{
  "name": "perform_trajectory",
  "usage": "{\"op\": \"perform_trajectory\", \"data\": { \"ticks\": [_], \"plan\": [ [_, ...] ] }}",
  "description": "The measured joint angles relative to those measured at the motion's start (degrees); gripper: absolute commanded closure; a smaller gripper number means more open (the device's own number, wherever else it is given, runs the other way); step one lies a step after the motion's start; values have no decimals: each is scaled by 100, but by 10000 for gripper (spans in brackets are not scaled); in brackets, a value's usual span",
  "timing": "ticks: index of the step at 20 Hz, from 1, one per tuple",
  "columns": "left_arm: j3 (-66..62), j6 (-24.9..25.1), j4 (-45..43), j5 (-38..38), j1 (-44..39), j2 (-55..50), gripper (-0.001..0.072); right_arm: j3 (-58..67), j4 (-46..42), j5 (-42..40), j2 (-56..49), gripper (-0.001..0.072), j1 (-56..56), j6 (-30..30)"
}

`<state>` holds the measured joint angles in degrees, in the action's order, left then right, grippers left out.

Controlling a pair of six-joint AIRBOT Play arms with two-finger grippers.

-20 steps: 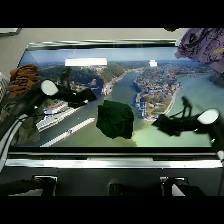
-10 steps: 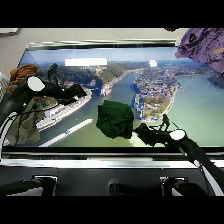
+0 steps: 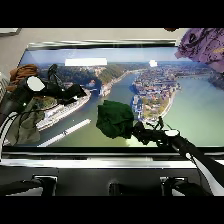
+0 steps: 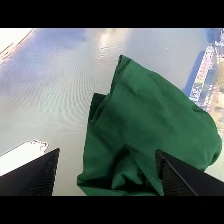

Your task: Fold the clothes and pants, and hang the long-sleeved shirts on hangers.

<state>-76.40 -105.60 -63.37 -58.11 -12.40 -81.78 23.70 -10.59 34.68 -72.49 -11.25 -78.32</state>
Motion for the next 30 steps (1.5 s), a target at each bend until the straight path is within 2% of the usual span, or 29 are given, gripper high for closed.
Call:
{"op": "perform_trajectory", "data": {
  "ticks": [1, 2, 4, 5, 7, 11, 16, 20, 24, 25, 30],
  "plan": [
    [0, 0, 0, -2, 0, -2, -5, -2, 61, 20, -59, 626, -2, 85],
    [0, 0, 0, 0, 0, -11, -5, -9, 81, 7, -105, 677, -4, 166],
    [0, -50, 2, -20, 11, -24, 16, -9, 157, 11, -146, 678, -7, 293],
    [11, -85, 2, -39, 31, -50, 134, -9, 188, 17, -162, 678, -7, 341],
    [74, 87, 4, -107, 92, -127, 140, -9, 212, 28, -170, 678, -7, 413],
    [334, 876, 195, -133, 164, -492, 139, -13, 160, 92, -103, 678, -7, 485],
    [501, 2155, 1309, -46, 83, -1263, 140, -13, 98, 151, -33, 677, -7, 509],
    [531, 2671, 1816, 48, 17, -1718, 147, -13, 96, 157, -17, 677, -7, 509],
    [538, 2970, 2035, 63, -35, -1906, 423, -13, 101, 157, -15, 677, -7, 509],
    [540, 3010, 2046, 83, -55, -1930, 470, -13, 101, 157, -13, 677, -7, 509],
    [540, 3130, 2173, 133, -262, -2026, 469, -13, 59, -46, 146, 677, -7, 509]
  ]
}}
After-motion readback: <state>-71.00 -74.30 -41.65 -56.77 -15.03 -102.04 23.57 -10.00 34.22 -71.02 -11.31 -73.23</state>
